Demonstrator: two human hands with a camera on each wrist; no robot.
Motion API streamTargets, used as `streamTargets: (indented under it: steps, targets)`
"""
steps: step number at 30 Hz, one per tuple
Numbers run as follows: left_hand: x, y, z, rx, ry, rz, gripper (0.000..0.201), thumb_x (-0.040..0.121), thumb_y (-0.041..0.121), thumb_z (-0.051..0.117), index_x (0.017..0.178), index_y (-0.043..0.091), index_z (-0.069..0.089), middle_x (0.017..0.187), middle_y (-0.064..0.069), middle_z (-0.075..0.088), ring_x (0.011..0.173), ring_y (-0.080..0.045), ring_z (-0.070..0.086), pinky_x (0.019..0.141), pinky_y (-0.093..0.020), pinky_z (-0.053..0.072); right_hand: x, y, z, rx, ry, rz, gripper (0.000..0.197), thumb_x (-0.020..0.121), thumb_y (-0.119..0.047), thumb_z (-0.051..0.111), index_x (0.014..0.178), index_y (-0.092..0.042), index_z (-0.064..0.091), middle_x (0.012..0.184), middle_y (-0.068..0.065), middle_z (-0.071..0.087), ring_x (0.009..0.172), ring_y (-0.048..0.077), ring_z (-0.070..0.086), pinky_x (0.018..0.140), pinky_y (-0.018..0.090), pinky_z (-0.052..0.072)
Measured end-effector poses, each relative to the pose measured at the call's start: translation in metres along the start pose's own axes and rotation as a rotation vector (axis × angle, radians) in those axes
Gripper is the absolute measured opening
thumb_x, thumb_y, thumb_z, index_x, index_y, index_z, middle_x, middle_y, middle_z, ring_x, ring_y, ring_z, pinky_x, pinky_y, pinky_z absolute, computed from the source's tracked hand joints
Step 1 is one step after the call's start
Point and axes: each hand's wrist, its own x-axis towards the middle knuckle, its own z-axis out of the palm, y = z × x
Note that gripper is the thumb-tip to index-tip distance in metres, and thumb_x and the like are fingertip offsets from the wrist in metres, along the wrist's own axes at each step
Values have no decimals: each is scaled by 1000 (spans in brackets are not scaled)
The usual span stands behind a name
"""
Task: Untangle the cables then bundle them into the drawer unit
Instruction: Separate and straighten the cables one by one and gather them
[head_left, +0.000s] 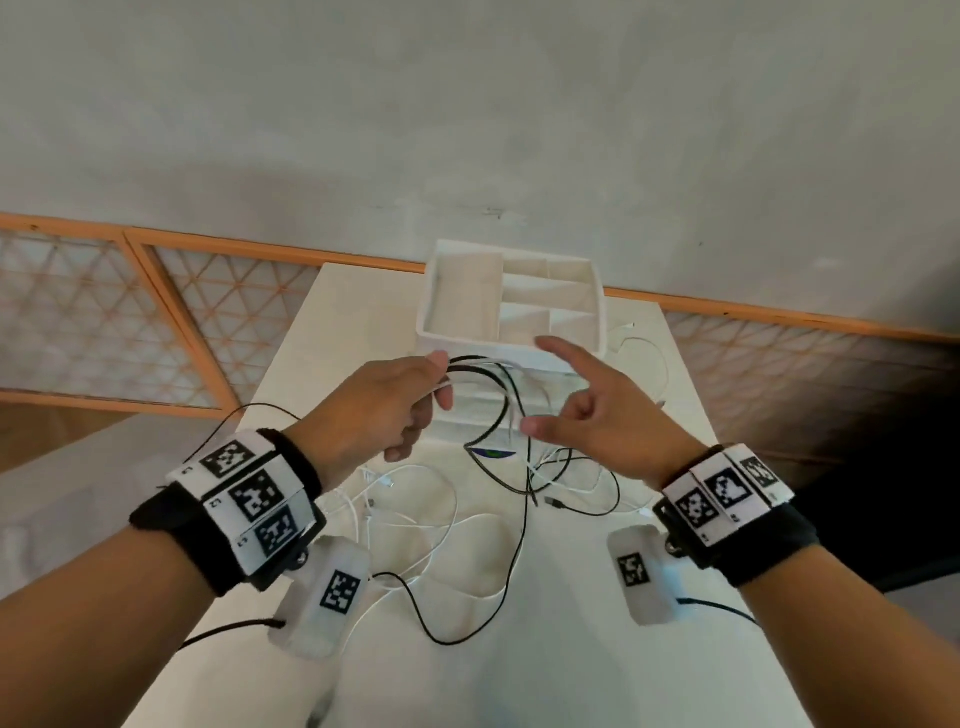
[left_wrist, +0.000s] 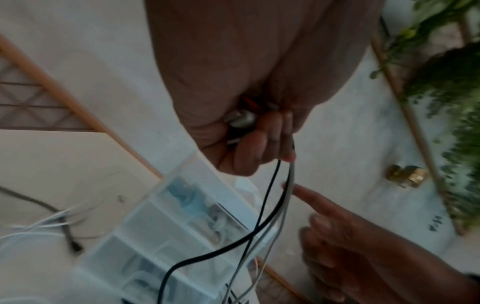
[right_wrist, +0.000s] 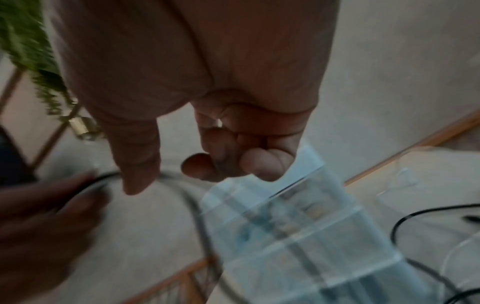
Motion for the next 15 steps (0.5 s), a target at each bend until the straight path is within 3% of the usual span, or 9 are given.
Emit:
streamTargets:
  steps: [1,3,4,6,8,10,12,13,15]
  targets:
    - [1,6,10,27,-49,52,42,102,40,43,82,8,60,54,6,32,49,-14,26,50,-28,27,-1,-9,12,17,-49,-25,57,82,-37,79,130,-45,50,49,-10,56,43,6,46,50,14,40]
    - [0,18,24,58,-136,168,38,101,36,47,81,9,63,57,5,32,54,-16,26,54,-31,26,7,-3,23,-40,-37,53,14,87,-38,74,97,-31,66,46,-11,56,39,9,49,47,19,42]
    - [-2,23,27,67,-168,222,37,100,38,49,79,11,64,58,4,33,56,-18,26,56,-31,26,11,9,20,-81,-19,132,17,89,-38,71,81,-24,65,47,-7,58,39,13,52,47,23,45]
    - [-3,28,22,118,-209,303,40,97,46,51,78,15,67,62,3,37,60,-19,30,57,-29,32,17,34,3,-141,55,302,26,92,-31,66,71,-15,63,52,0,64,40,15,58,48,28,52]
    - [-1,24,11,310,-250,334,41,94,55,47,80,21,67,64,5,44,60,-12,38,61,-24,38,20,50,-24,-101,250,358,19,92,-12,61,74,-13,66,58,4,69,39,11,60,42,25,51]
    - [4,11,2,649,-315,261,42,97,58,41,79,26,62,64,7,47,59,-8,42,62,-22,40,24,52,-47,23,534,274,23,91,0,58,83,-19,69,71,2,73,50,8,66,44,26,53]
    - [13,-9,2,929,-371,110,39,101,51,35,78,25,52,66,7,48,60,-9,43,62,-23,38,25,47,-57,-23,740,90,15,90,-16,68,89,-30,66,89,-6,75,69,10,70,60,32,58]
    - [17,-21,4,1034,-385,27,38,103,48,32,78,23,47,68,6,47,62,-9,43,63,-24,36,26,45,-56,-72,747,24,12,88,-27,72,93,-35,63,93,-8,74,72,12,69,65,33,58]
    - [20,-43,8,1166,-371,-102,40,105,44,27,76,21,39,71,5,44,67,-12,44,68,-29,35,26,55,-46,-145,580,25,28,88,-35,72,110,-44,58,99,-5,72,75,17,69,76,40,60]
